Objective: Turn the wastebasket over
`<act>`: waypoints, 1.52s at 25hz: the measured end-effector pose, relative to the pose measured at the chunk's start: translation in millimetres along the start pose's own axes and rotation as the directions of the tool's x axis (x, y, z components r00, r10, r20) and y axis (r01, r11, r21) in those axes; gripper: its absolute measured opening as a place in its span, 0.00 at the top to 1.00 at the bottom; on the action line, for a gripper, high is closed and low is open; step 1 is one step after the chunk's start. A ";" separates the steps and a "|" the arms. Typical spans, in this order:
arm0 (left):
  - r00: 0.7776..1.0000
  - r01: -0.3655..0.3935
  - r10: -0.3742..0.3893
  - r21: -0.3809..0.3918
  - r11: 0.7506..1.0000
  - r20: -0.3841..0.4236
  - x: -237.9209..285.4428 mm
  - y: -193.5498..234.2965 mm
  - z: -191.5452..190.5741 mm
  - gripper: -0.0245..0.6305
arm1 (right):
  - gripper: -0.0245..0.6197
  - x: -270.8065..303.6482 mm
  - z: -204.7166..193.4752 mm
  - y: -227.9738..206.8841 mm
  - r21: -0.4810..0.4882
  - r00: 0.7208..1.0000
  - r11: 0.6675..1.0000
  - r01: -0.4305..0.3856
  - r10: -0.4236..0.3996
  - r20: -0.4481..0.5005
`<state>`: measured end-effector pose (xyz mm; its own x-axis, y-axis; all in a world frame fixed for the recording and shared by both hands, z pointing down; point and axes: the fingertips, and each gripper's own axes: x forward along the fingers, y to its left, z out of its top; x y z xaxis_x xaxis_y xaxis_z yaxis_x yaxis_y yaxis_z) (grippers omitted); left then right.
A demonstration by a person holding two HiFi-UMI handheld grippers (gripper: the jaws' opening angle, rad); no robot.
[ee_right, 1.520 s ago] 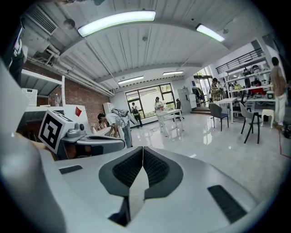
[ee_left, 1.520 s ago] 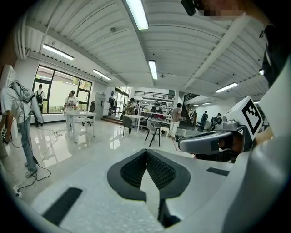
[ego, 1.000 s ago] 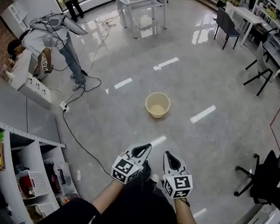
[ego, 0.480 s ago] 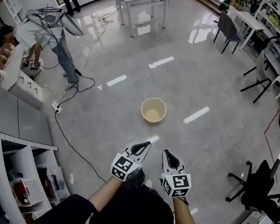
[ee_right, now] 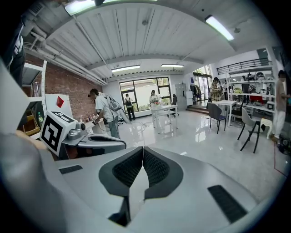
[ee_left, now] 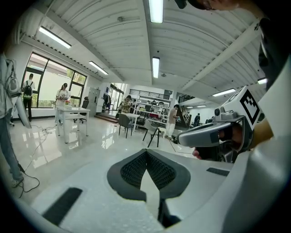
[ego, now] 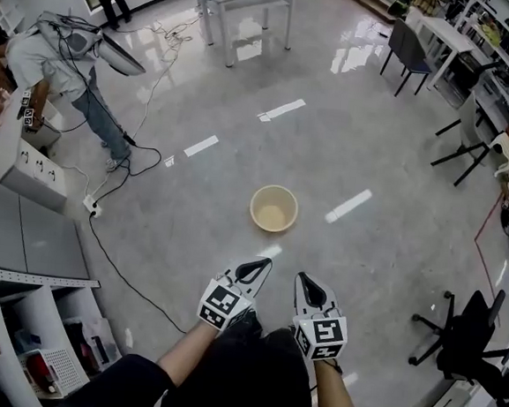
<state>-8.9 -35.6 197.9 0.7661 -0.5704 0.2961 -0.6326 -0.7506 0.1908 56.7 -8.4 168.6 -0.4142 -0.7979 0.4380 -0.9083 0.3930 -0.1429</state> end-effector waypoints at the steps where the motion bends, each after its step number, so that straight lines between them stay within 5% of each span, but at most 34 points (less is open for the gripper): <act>1: 1.000 0.007 -0.007 0.002 1.000 -0.003 2.3 4.1 -1.6 0.95 | 0.94 4.6 0.9 -0.5 -0.002 1.000 1.000 0.004 -0.004 0.000; 10: 0.998 0.035 -0.034 0.017 0.999 -0.044 32.4 28.0 -8.4 0.95 | 0.94 26.7 12.6 -29.1 0.005 0.999 0.999 0.048 -0.048 0.000; 25: 0.993 0.042 -0.027 0.136 0.990 -0.113 146.4 85.4 -55.4 0.95 | 0.94 115.3 -16.3 -112.0 -0.003 0.999 1.000 -0.027 0.027 -0.047; 31: 0.992 0.055 -0.033 0.180 0.982 -0.125 191.3 124.2 -127.9 0.95 | 0.94 182.4 -69.7 -148.4 -0.031 0.999 0.999 -0.039 0.038 -0.029; 38: 0.989 0.067 -0.043 0.169 0.983 -0.141 258.1 171.0 -265.2 0.95 | 0.94 267.6 -164.1 -203.7 -0.097 0.999 0.994 -0.040 0.041 0.008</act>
<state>50.6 -222.8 555.2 0.7691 -0.4844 0.4169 -0.5513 -0.8328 0.0495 140.5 -226.9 460.6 -0.4519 -0.7846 0.4245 -0.8810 0.4674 -0.0739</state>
